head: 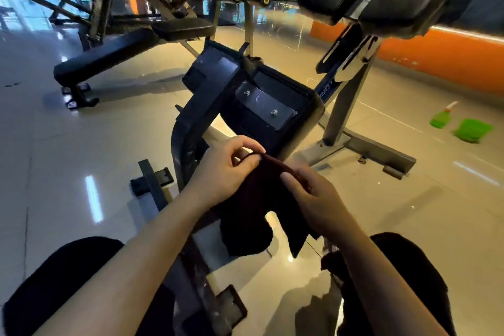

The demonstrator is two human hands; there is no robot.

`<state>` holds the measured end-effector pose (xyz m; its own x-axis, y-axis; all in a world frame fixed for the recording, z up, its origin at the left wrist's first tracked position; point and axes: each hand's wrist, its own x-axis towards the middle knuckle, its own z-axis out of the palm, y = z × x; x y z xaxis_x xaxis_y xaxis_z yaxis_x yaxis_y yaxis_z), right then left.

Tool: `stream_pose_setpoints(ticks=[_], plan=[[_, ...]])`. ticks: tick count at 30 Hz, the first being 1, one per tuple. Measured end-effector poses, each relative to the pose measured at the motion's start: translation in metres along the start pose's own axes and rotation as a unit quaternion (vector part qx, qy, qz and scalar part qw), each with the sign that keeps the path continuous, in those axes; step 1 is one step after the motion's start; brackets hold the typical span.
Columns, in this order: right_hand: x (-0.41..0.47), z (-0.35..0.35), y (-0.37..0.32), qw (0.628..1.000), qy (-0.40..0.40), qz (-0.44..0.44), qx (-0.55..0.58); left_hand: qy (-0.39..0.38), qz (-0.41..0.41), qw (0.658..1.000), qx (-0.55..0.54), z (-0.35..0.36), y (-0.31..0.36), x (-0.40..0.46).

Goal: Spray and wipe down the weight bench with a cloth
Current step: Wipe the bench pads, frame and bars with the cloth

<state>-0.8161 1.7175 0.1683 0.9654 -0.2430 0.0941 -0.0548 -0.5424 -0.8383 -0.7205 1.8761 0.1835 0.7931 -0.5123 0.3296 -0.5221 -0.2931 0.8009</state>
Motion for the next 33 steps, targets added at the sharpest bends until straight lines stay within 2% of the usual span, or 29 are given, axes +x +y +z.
stream_pose_setpoints(ticks=[4,7,12,14,18,21,24,29,33], plan=[[-0.027,0.012,-0.017,0.996,0.001,0.019,-0.082,-0.082,0.048,0.993,0.065,-0.026,0.012,-0.002],[-0.046,0.027,-0.030,0.985,0.035,0.014,-0.167,-0.121,0.087,0.981,0.125,-0.051,0.025,-0.009],[-0.068,0.034,-0.056,0.972,0.159,-0.009,-0.171,-0.200,0.076,0.966,0.146,-0.107,0.034,-0.031],[-0.070,0.034,-0.069,0.972,0.174,-0.008,-0.157,-0.217,0.072,0.960,0.163,-0.122,0.031,-0.038],[-0.068,0.060,-0.094,0.982,0.114,-0.029,-0.145,-0.201,0.107,0.951,0.209,-0.133,0.027,-0.045],[-0.066,0.098,-0.101,0.995,0.048,-0.046,-0.080,-0.186,0.144,0.946,0.225,-0.139,0.032,-0.047],[-0.061,0.119,-0.103,0.994,0.046,-0.073,-0.067,-0.185,0.163,0.943,0.225,-0.151,0.039,-0.053],[-0.067,0.101,-0.106,0.997,0.067,-0.030,0.006,-0.262,0.117,0.930,0.231,-0.174,0.025,-0.051],[-0.064,0.082,-0.108,0.999,0.034,0.000,-0.013,-0.285,0.084,0.940,0.169,-0.174,-0.001,-0.038]])
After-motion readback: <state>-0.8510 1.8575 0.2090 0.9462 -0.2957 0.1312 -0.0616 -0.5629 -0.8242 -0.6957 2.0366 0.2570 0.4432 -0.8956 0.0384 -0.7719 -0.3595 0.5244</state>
